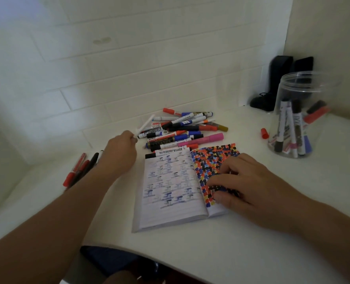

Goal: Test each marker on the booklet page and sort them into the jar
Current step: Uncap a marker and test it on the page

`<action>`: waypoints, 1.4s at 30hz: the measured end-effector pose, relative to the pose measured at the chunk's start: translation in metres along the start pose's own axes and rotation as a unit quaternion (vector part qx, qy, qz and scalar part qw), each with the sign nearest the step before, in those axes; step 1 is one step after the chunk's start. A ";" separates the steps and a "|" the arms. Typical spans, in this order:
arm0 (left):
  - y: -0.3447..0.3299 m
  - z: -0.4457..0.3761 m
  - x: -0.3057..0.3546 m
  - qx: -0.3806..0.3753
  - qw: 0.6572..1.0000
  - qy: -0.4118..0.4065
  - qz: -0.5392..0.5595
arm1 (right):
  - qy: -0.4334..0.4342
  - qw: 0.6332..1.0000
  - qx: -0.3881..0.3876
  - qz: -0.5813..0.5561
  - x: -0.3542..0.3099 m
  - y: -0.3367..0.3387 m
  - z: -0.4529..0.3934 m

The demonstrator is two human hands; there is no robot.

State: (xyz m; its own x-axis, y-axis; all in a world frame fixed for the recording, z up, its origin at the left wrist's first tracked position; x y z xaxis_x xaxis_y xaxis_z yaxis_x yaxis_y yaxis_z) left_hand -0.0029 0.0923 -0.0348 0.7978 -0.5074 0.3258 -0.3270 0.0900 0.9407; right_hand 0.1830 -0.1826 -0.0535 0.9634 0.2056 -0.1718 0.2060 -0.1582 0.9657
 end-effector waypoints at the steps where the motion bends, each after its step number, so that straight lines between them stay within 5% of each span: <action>1: 0.000 0.012 0.022 -0.003 0.999 -0.052 0.014 | 0.004 1.000 0.015 -0.004 0.000 0.003 0.000; 5: -0.017 0.073 0.123 -0.088 0.960 -0.265 -0.014 | -0.050 0.990 0.130 0.002 0.011 0.029 0.008; 8: -0.039 0.100 0.167 -0.123 0.930 -0.345 -0.040 | -0.094 0.985 0.145 0.029 0.021 0.038 0.013; 13: -0.065 0.107 0.187 -0.130 0.915 -0.382 -0.028 | -0.055 0.997 0.027 -0.053 0.034 0.023 0.014; 25: -0.076 0.109 0.175 -0.105 0.927 -0.356 -0.046 | -0.097 0.976 0.000 -0.196 0.037 0.015 0.017; 29: -0.076 0.111 0.175 -0.132 0.933 -0.335 -0.001 | -0.132 0.899 0.092 -0.408 0.054 0.034 0.026; 32: -0.078 0.105 0.165 -0.169 0.936 -0.301 0.067 | -0.081 0.738 0.185 -0.644 0.076 0.046 0.039; 34: -0.080 0.103 0.162 -0.181 0.933 -0.304 0.063 | -0.048 0.668 0.213 -0.712 0.088 0.053 0.047; 42: -0.083 0.107 0.169 -0.166 0.924 -0.345 -0.011 | -0.042 0.622 0.190 -0.758 0.106 0.055 0.057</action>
State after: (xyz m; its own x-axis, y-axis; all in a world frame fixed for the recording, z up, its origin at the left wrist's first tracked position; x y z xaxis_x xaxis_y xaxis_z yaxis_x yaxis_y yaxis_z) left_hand 0.1049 -0.0921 -0.0681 0.2509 -0.9275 0.2773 -0.0497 0.2737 0.9605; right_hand 0.3061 -0.2248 -0.0299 -0.3853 0.3483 -0.8546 0.8997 -0.0643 -0.4318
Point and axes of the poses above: each hand's wrist, its own z-axis away from the middle knuckle, its own y-axis out of the back of the hand, x = y × z, the point moved 8 cm from there along -z, towards the middle knuckle, and after that the axes turned 15 degrees about -x, right-handed, at the moved point
